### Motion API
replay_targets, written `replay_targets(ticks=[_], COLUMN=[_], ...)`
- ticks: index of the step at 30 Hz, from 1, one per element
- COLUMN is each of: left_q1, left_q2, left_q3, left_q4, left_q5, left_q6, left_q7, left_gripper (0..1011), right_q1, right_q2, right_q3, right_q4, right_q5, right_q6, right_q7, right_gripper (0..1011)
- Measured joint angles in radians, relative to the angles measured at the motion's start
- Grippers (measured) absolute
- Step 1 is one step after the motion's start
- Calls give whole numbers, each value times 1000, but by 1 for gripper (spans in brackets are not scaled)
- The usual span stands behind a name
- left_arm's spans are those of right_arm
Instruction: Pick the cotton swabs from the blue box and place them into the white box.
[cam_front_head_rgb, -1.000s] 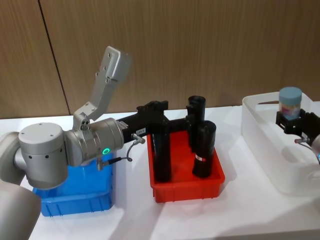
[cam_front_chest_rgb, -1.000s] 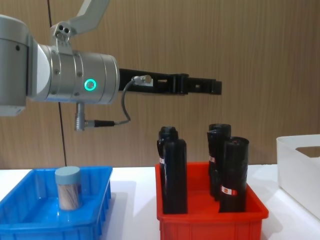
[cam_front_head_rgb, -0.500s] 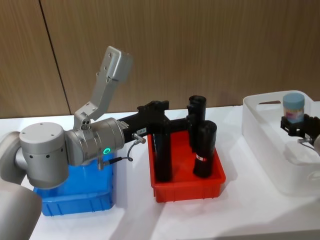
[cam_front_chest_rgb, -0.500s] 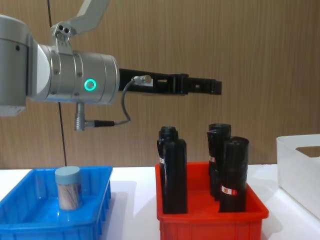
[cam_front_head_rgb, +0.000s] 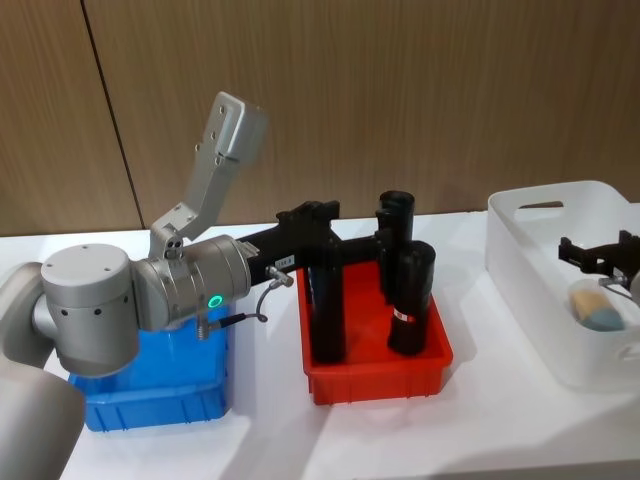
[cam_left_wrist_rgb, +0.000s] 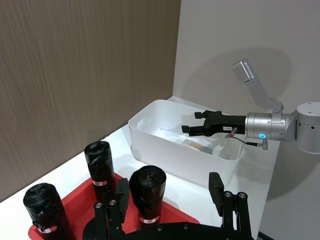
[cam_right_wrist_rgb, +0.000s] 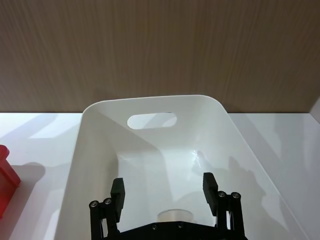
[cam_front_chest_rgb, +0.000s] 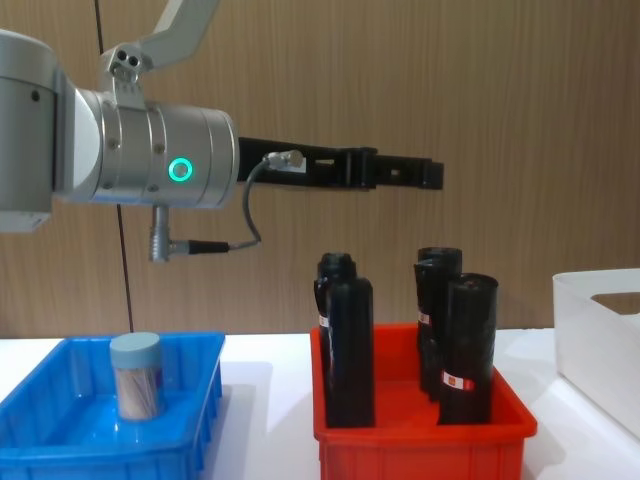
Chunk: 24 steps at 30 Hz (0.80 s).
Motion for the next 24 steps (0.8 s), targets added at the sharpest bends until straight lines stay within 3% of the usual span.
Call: replay_targets(ticks=[24], left_q1=[0], left_q2=[0], left_q3=[0], left_q4=[0], left_q5=[0], left_q6=[0], left_q7=[0], left_gripper=[1004], right_q1=[-6], right_q2=[2], right_q3=[13], right_q4=[-6], right_q5=[1], right_q6=[-37], right_q7=[-5], right_gripper=[1001])
